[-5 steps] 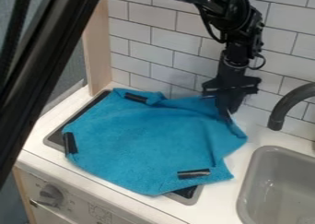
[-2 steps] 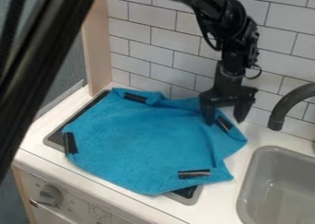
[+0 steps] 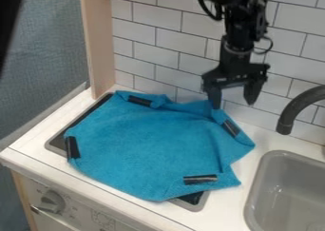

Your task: Unfold the cloth to top right

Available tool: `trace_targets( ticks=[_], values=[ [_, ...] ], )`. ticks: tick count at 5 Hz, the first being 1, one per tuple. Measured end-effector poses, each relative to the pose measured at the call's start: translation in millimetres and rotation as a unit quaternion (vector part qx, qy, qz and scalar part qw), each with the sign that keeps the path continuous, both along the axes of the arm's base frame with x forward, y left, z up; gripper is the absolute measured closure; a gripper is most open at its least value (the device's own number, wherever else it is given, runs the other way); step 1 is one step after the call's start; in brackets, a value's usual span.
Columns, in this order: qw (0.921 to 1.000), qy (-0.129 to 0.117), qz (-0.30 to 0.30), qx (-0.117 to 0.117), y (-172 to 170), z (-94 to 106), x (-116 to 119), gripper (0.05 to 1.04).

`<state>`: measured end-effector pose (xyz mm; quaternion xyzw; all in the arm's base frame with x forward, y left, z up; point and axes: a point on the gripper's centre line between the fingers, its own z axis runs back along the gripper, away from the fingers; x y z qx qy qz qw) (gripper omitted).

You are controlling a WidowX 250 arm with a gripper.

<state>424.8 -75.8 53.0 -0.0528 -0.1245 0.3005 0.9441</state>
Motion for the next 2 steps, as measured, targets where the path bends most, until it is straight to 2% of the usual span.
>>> trace_targets(
  ticks=[1, 2],
  values=[
    [0.9998, -0.018, -0.010, -0.003, 4.7, 23.0, -11.5, 0.085],
    [0.9998, -0.018, -0.013, -0.002, 5.4, 23.2, -11.7, 0.085]
  ],
)
